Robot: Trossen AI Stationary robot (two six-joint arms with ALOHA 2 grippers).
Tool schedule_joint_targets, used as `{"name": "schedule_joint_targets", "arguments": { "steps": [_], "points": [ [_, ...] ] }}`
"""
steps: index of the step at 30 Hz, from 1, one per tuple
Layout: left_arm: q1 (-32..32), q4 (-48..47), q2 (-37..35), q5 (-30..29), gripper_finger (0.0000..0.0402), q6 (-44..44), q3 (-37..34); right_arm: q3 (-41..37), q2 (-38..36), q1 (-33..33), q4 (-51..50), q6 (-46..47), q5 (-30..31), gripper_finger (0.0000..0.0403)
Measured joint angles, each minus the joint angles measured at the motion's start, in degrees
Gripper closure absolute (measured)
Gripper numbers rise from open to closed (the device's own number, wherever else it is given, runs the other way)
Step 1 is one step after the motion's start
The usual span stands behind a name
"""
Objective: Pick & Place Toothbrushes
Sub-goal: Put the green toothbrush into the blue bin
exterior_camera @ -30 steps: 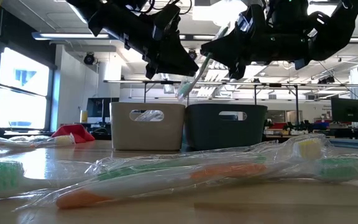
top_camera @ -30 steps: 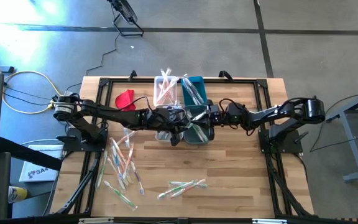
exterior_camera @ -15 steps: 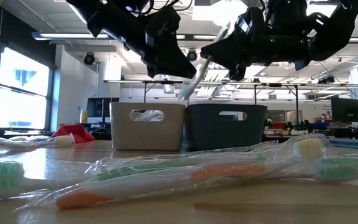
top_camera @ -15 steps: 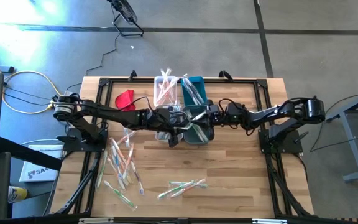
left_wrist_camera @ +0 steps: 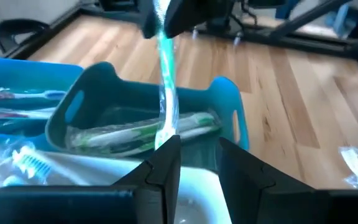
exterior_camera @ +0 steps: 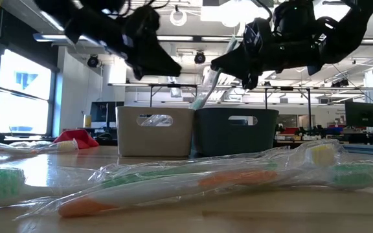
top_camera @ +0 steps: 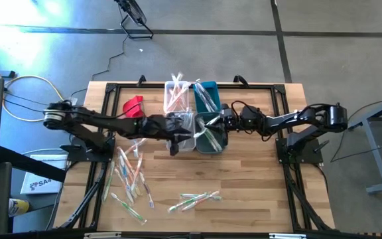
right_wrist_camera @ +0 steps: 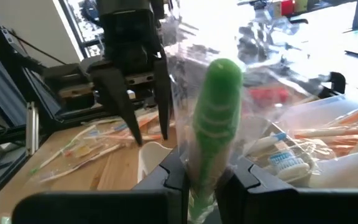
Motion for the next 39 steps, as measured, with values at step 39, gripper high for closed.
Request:
{"name": "schedule_joint_targets", "arguments": {
  "steps": [39],
  "points": [
    [-0.1, 23.8, -7.1, 0.4, 0.0302, -4.6, -20.8, 0.0, 0.7, 0.4, -11.0, 6.3, 1.9, 0.0362]
  ]
}}
